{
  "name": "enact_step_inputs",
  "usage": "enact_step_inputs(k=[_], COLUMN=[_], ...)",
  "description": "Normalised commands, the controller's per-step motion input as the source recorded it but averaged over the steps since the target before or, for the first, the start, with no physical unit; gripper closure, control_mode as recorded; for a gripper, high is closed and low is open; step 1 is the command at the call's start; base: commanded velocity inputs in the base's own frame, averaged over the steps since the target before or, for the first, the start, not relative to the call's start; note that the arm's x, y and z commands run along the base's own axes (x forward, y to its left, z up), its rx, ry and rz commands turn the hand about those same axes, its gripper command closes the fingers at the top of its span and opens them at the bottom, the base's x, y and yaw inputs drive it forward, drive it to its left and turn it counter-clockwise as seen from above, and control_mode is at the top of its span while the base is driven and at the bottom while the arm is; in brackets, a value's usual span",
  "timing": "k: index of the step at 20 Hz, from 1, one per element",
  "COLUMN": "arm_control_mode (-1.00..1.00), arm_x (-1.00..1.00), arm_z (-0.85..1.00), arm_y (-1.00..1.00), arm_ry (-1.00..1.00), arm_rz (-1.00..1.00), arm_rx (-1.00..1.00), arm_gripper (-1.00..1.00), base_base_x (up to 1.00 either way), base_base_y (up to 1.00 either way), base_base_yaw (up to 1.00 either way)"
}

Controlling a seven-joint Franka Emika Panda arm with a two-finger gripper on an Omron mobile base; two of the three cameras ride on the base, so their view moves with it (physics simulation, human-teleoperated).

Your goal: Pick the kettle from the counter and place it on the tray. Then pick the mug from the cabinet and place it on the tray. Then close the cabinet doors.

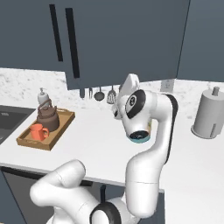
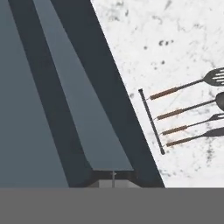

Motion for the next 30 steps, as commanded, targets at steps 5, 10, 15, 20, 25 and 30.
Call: enact_step_inputs(k=[5,10,15,20,25,30], arm_control_mode=[-1.00,-1.00,-1.00,-1.00,-1.00,-1.00], arm_x=[0.22,0.14,0.07,0.11,0.17,0.15], arm_z=[0.65,0.82,0.77,0.61,0.50,0.51], arm_y=[0.00,0.00,0.00,0.00,0.00,0.00], arm_ry=[0.35,0.40,0.54,0.64,0.60,0.62], arm_rz=[0.14,0.00,-0.01,-0.02,-0.03,-0.07], arm_rx=[-0.42,-0.38,-0.39,-0.38,-0.35,-0.31], arm_gripper=[1.00,1.00,1.00,1.00,1.00,1.00], base_base_x=[0.00,0.00,0.00,0.00,0.00,0.00], base_base_y=[0.00,0.00,0.00,0.00,0.00,0.00], base_base_yaw=[0.00,0.00,0.00,0.00,0.00,0.00])
